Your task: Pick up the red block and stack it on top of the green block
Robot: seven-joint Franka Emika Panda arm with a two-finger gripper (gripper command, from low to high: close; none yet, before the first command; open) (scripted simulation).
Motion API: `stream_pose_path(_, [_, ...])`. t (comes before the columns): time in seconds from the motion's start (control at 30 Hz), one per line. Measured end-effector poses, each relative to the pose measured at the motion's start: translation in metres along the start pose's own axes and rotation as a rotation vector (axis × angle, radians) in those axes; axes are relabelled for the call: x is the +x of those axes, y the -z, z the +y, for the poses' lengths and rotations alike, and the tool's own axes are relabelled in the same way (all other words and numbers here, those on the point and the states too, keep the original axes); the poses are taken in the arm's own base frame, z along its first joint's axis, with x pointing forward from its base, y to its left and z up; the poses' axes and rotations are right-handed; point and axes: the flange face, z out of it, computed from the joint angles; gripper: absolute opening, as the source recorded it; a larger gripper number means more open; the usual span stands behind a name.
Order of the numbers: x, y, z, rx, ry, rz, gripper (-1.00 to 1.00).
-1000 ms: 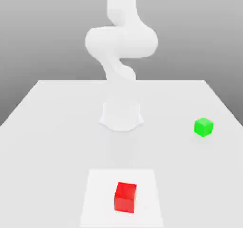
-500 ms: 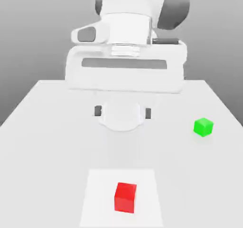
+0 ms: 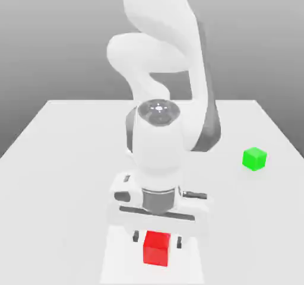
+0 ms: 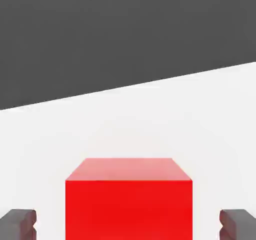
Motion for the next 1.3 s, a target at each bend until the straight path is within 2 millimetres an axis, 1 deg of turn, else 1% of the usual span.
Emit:
stream_pose_path(0.1, [0.0, 0.0, 0.0, 0.0, 0.0, 0.001, -1.0])
stream_pose_path(0.13, [0.0, -0.005, 0.0, 0.0, 0.0, 0.0, -1.0])
stream_pose_path(0.17, [0.0, -0.002, 0.0, 0.0, 0.0, 0.0, -1.0])
stream_pose_path(0.23, [0.0, 0.015, -0.001, 0.0, -0.001, 0.0, -1.0])
stream_pose_path(0.33, [0.0, 0.048, 0.0, 0.0, 0.0, 0.0, -1.0])
stream_pose_path(0.37, [-0.009, 0.057, -0.004, 0.003, 0.028, -0.003, -1.0])
stream_pose_path(0.4, [-0.032, 0.064, -0.013, 0.009, 0.096, -0.01, -1.0])
stream_pose_path(0.47, [-0.095, 0.075, -0.033, 0.023, 0.281, -0.024, -1.0])
stream_pose_path(0.5, [-0.126, 0.079, -0.039, 0.028, 0.371, -0.031, -1.0])
stream_pose_path(0.57, [-0.183, 0.088, -0.041, 0.036, 0.541, -0.042, -1.0])
stream_pose_path(0.6, [-0.206, 0.091, -0.039, 0.04, 0.615, -0.046, -1.0])
stream_pose_path(0.7, [-0.266, 0.1, -0.025, 0.045, 0.822, -0.054, -1.0])
stream_pose_path(0.77, [-0.308, 0.103, -0.01, 0.044, 0.973, -0.055, -1.0])
stream_pose_path(0.87, [-0.368, 0.106, 0.023, 0.038, 1.211, -0.049, -1.0])
stream_pose_path(0.93, [-0.402, 0.105, 0.05, 0.029, 1.369, -0.041, -1.0])
stream_pose_path(1.03, [-0.442, 0.101, 0.095, 0.012, 1.603, -0.02, -1.0])
stream_pose_path(1.07, [-0.452, 0.099, 0.111, 0.005, 1.677, -0.011, -1.0])
stream_pose_path(1.1, [-0.456, 0.095, 0.118, -0.003, 1.712, 0.0, -1.0])
stream_pose_path(1.17, [-0.457, 0.087, 0.122, -0.021, 1.736, 0.019, -1.0])
stream_pose_path(1.3, [-0.452, 0.071, 0.121, -0.054, 1.738, 0.048, -1.0])
